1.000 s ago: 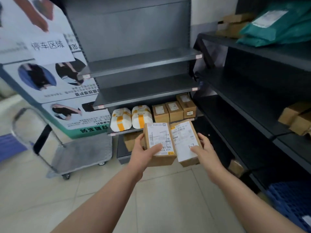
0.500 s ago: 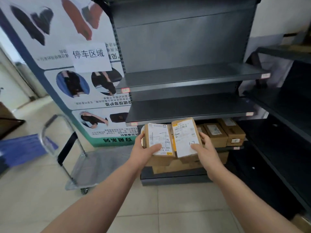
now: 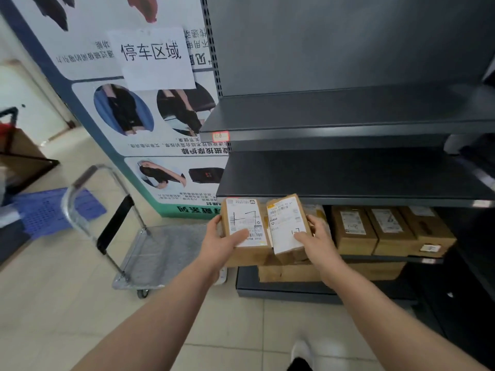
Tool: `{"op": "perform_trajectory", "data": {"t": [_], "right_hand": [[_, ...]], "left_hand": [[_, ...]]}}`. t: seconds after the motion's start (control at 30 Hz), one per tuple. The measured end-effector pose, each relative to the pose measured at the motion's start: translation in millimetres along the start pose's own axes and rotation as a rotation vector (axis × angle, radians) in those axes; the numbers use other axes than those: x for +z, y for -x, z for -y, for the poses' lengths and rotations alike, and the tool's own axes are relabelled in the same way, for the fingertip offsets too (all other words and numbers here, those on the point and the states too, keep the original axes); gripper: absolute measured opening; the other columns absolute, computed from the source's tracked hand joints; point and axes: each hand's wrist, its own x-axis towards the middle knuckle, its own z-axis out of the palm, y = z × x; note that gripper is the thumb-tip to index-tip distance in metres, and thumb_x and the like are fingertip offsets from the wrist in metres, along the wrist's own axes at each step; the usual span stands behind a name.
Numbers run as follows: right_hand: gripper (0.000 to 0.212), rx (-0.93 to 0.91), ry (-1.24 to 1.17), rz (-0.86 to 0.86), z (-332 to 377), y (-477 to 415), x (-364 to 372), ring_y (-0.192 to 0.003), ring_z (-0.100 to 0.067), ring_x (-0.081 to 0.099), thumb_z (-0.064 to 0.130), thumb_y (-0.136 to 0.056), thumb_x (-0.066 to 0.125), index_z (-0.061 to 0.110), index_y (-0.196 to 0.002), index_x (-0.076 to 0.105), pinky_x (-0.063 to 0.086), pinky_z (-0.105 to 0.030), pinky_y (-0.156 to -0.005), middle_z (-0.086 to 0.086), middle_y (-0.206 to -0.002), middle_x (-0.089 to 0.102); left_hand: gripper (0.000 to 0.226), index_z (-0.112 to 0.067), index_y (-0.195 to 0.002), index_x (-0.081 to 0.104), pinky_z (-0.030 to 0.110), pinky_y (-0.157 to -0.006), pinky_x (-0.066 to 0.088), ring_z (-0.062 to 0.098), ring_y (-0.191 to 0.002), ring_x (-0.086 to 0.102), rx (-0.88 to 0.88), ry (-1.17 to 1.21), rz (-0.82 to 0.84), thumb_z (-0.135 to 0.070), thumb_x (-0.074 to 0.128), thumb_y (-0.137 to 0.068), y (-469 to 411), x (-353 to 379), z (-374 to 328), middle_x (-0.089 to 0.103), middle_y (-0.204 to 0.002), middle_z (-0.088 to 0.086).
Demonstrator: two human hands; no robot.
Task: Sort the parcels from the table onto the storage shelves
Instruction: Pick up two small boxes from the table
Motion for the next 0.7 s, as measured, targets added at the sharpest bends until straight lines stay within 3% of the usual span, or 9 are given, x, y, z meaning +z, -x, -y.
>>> {"op": "perform_trajectory", "data": {"t": [0.07,0.13,0.2,0.33,0.47,0.57,0.63,0.7], "right_hand": [[0.054,0.003,0.031,0.001,7.6,-38.9,8.4,-0.093,-0.006,0.054,0.018,-0.095,0.055,0.032,-0.142,0.033,0.043,-0.014,-0.053,0.008,-0.124,0.050],[0.057,0.029,0.045,0.005,16.2,-80.5,13.6,-0.106,-0.017,0.056,0.020,-0.095,0.055,0.033,-0.144,0.029,0.042,-0.017,-0.055,0.001,-0.134,0.050],[0.059,0.057,0.058,0.029,24.4,-123.2,16.7,-0.114,-0.024,0.054,0.022,-0.096,0.054,0.034,-0.146,0.026,0.045,-0.022,-0.058,-0.004,-0.140,0.046],[0.058,0.104,0.126,0.040,34.7,-191.9,24.4,-0.104,-0.019,0.050,0.024,-0.096,0.055,0.032,-0.146,0.026,0.042,-0.024,-0.057,-0.006,-0.140,0.043],[0.059,0.117,0.214,0.031,41.3,-236.1,40.3,-0.115,-0.028,0.052,0.028,-0.095,0.056,0.027,-0.147,0.027,0.047,-0.033,-0.078,-0.010,-0.138,0.043],[0.057,0.017,0.578,-0.016,43.0,-250.2,53.1,-0.119,-0.031,0.049,0.034,-0.097,0.050,0.025,-0.147,0.026,0.046,-0.036,-0.081,-0.012,-0.140,0.039],[0.053,-0.179,0.958,-0.080,37.6,-254.0,53.1,-0.122,-0.030,0.044,0.039,-0.098,0.043,0.028,-0.147,0.023,0.043,-0.042,-0.090,-0.011,-0.141,0.038],[0.050,-0.337,1.112,-0.101,32.4,-256.5,48.0,-0.127,-0.028,0.040,0.041,-0.099,0.040,0.033,-0.146,0.025,0.039,-0.044,-0.096,-0.006,-0.147,0.034]], "left_hand": [[0.089,-0.037,-0.148,0.022,0.043,-0.091,0.051,0.022,-0.104,0.064,-0.016,0.008,-0.032,-0.027,0.079,-0.079,-32.4,1.7,-10.3,0.063,-0.124,-0.001],[0.088,-0.037,-0.147,0.023,0.049,-0.097,0.049,0.025,-0.105,0.063,-0.049,0.005,-0.053,-0.027,0.078,-0.080,-64.9,4.5,-24.4,0.062,-0.124,0.000],[0.086,-0.036,-0.146,0.024,0.050,-0.097,0.050,0.027,-0.103,0.064,-0.069,-0.002,-0.061,-0.027,0.078,-0.080,-97.8,9.5,-38.3,0.062,-0.123,0.002],[0.084,-0.035,-0.145,0.025,0.051,-0.096,0.050,0.029,-0.102,0.063,-0.092,-0.009,-0.106,-0.029,0.078,-0.080,-154.2,19.8,-57.8,0.060,-0.125,0.004],[0.085,-0.034,-0.146,0.025,0.047,-0.085,0.055,0.027,-0.097,0.064,-0.121,-0.023,-0.122,-0.028,0.077,-0.080,-198.3,29.4,-64.3,0.061,-0.119,0.003],[0.085,-0.034,-0.147,0.023,0.032,-0.067,0.052,0.019,-0.087,0.067,-0.103,-0.035,-0.078,-0.028,0.076,-0.081,-225.8,32.6,-64.5,0.061,-0.101,-0.006],[0.082,-0.032,-0.148,0.022,0.033,-0.076,0.050,0.016,-0.091,0.064,-0.068,-0.114,-0.055,-0.033,0.074,-0.084,-241.6,34.2,-63.2,0.059,-0.107,-0.007],[0.074,-0.025,-0.147,0.024,0.039,-0.090,0.048,0.022,-0.102,0.061,-0.025,-0.257,-0.086,-0.037,0.067,-0.089,-256.2,34.3,-63.1,0.059,-0.125,0.002]]}}
